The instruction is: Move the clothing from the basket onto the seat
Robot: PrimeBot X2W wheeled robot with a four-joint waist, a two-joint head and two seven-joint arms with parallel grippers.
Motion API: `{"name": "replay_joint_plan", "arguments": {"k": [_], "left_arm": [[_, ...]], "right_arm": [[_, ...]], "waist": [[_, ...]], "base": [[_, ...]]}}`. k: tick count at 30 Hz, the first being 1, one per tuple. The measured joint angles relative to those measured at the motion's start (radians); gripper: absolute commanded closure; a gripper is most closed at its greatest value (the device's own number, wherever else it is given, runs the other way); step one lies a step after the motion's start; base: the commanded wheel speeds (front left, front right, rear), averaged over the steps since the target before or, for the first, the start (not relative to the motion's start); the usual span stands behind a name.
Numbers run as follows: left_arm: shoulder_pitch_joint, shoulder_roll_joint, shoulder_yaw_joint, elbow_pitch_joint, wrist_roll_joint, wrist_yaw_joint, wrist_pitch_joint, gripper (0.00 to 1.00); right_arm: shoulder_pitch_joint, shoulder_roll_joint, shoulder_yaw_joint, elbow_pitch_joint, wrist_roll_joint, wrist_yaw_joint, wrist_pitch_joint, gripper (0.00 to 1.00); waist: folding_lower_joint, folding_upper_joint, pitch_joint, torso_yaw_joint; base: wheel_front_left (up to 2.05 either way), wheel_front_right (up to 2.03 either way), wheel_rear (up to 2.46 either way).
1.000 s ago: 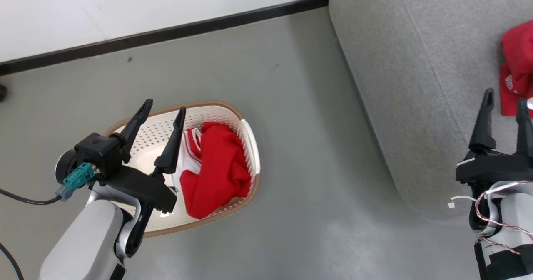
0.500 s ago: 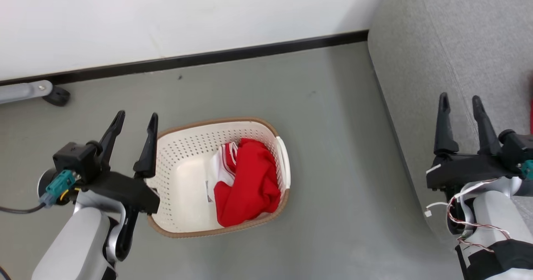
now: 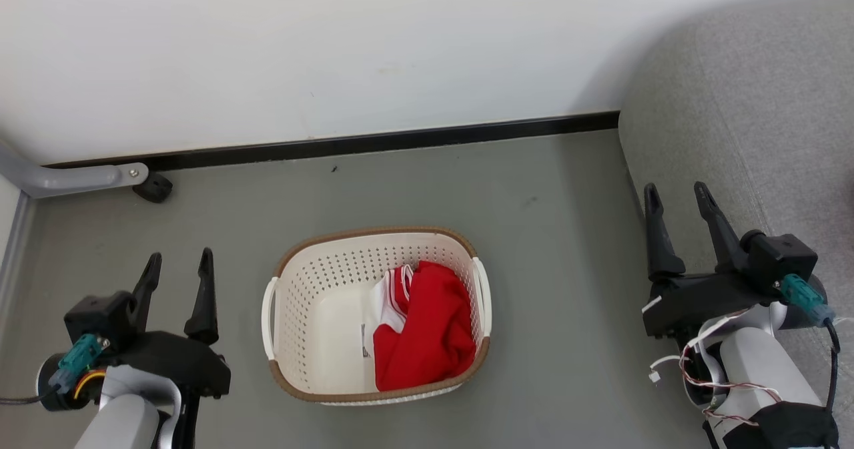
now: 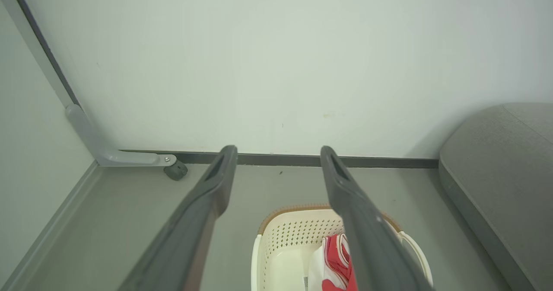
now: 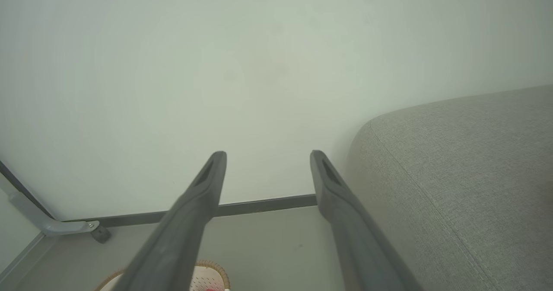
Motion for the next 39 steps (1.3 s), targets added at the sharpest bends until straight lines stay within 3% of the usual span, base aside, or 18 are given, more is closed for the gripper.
{"name": "replay_joint_plan", "arguments": {"k": [12, 21, 31, 39], "left_arm": [[0.163, -0.001, 0.076, -0.012, 0.001, 0.048, 0.000, 0.00], [0.235, -0.018, 0.128, -0.049, 0.019, 0.058, 0.000, 0.00], [0.329, -0.041, 0.198, -0.132, 0.090, 0.071, 0.000, 0.00], [0.386, -0.061, 0.225, -0.186, 0.141, 0.074, 0.000, 0.00]], "right_arm": [[0.075, -0.001, 0.078, -0.010, 0.034, 0.000, 0.000, 0.00], [0.143, -0.001, 0.113, -0.020, 0.044, 0.000, 0.000, 0.00], [0.184, 0.000, 0.124, -0.038, 0.040, -0.011, 0.000, 0.00], [0.220, 0.000, 0.149, -0.063, 0.040, -0.038, 0.000, 0.00]], "waist": [[-0.0001, 0.0000, -0.082, 0.011], [0.0001, 0.0000, -0.117, 0.010], [0.0000, 0.0001, -0.148, 0.007], [0.0000, 0.0001, -0.164, 0.010]], "base": [[0.00, 0.00, 0.00], [0.00, 0.00, 0.00], [0.00, 0.00, 0.00], [0.00, 0.00, 0.00]]}}
